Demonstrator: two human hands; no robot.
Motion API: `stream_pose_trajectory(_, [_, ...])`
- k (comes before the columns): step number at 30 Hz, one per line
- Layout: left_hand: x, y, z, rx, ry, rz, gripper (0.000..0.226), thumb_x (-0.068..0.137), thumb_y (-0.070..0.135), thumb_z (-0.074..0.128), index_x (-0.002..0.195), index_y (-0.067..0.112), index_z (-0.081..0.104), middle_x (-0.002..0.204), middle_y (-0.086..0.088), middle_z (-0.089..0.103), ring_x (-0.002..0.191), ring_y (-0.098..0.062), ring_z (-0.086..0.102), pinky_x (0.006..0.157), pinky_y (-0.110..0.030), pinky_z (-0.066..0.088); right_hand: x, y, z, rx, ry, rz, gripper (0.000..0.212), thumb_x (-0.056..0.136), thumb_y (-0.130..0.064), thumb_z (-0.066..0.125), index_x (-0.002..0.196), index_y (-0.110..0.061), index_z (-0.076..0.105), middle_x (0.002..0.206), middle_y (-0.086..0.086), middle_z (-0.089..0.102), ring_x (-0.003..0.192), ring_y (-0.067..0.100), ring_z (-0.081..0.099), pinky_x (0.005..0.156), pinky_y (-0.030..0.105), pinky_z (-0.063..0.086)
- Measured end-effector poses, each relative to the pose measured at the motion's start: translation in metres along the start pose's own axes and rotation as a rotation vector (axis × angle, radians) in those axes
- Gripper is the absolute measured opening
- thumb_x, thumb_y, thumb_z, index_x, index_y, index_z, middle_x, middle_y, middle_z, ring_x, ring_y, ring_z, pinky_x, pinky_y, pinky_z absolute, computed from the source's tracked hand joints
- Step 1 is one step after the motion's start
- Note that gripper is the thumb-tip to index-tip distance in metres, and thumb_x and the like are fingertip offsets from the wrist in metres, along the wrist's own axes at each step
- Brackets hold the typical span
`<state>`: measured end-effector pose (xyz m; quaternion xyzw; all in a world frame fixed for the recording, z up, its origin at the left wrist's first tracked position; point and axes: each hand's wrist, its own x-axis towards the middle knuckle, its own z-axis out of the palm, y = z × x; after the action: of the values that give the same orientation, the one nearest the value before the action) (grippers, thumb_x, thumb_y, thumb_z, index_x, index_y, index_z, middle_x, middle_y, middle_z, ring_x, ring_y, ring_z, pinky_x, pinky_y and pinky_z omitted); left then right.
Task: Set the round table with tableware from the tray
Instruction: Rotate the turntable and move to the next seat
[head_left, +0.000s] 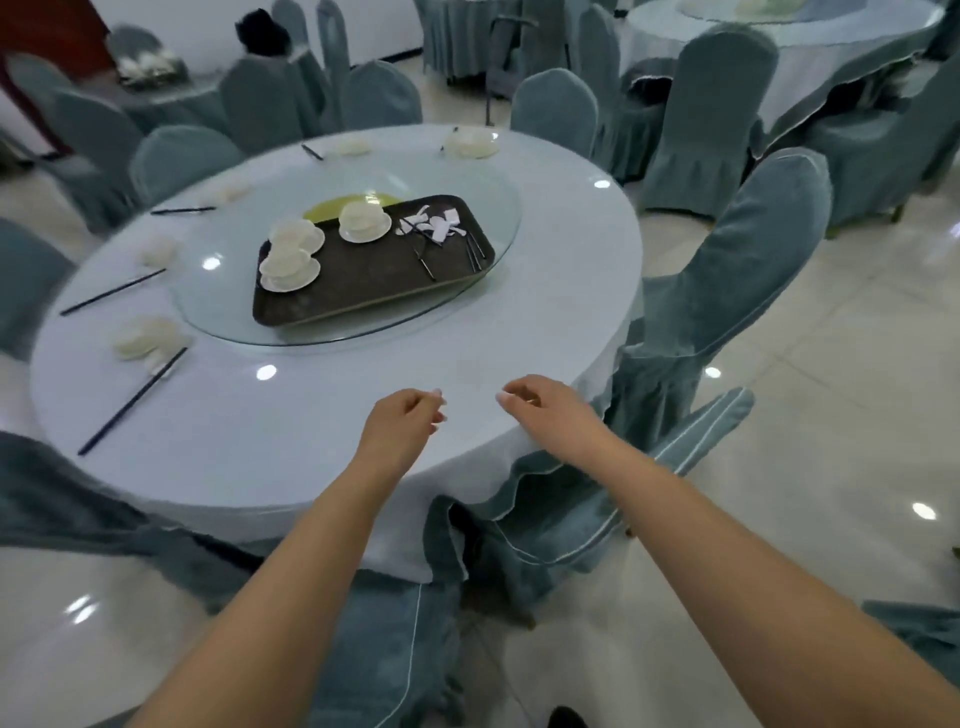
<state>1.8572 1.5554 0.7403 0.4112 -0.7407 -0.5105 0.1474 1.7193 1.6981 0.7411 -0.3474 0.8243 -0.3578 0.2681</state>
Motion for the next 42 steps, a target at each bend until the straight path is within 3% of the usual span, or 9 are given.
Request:
stream_pose_trajectory(7, [0.005,0.001,-0.008,-0.01,0.126,-0.07,0.027,0.098,0.035,0.049,0.098,0.016,0.069,0.094,0.002,0.07,0.088,-0.011,0.065,0.07,-0.021,0.046,0.038,0.004,0.0,-0.001,-0.106,-0.081,0.044,0.096,-0.051,0.048,0.13,-0.023,0.056,0.13,-0.005,0.059,0.104,0.006,0.051,0.088,0.025,0.038])
stream_pose_trajectory(21, [0.082,-0.016,-0.037,-0.069,0.185,-0.128,0.029,0.099,0.037,0.048,0.101,0.016,0.068,0.097,0.001,0.069,0.092,-0.013,0.065,0.085,-0.031,0.05,0.121,-0.016,0.013,-0.006,-0.168,-0.121,0.041,0.096,-0.048,0.05,0.128,-0.024,0.057,0.127,-0.007,0.06,0.106,0.007,0.053,0.089,0.024,0.04])
stream_pose_trajectory(27, [0.141,-0.029,-0.065,-0.106,0.178,-0.174,0.03,0.1,0.037,0.046,0.103,0.016,0.067,0.098,0.001,0.068,0.091,-0.012,0.064,0.081,-0.028,0.048,0.173,-0.041,0.037,-0.038,-0.177,-0.089,0.04,0.096,-0.047,0.051,0.127,-0.023,0.058,0.126,-0.007,0.06,0.105,0.006,0.053,0.088,0.023,0.039])
stream_pose_trajectory(35, [0.217,-0.053,-0.116,-0.129,0.165,-0.215,0.023,0.098,0.037,0.049,0.089,0.024,0.065,0.091,0.004,0.068,0.085,-0.01,0.064,0.066,-0.02,0.046,0.25,-0.083,0.081,-0.034,-0.211,-0.041,0.037,0.096,-0.042,0.054,0.125,-0.02,0.061,0.125,-0.006,0.062,0.111,0.01,0.056,0.094,0.026,0.043])
stream_pose_trajectory(42, [0.279,-0.068,-0.158,-0.125,0.18,-0.242,0.023,0.097,0.036,0.049,0.094,0.02,0.066,0.09,0.005,0.068,0.084,-0.008,0.064,0.072,-0.024,0.049,0.318,-0.117,0.119,-0.067,-0.24,-0.043,0.036,0.096,-0.039,0.055,0.124,-0.018,0.062,0.125,-0.006,0.062,0.112,0.01,0.056,0.096,0.027,0.042])
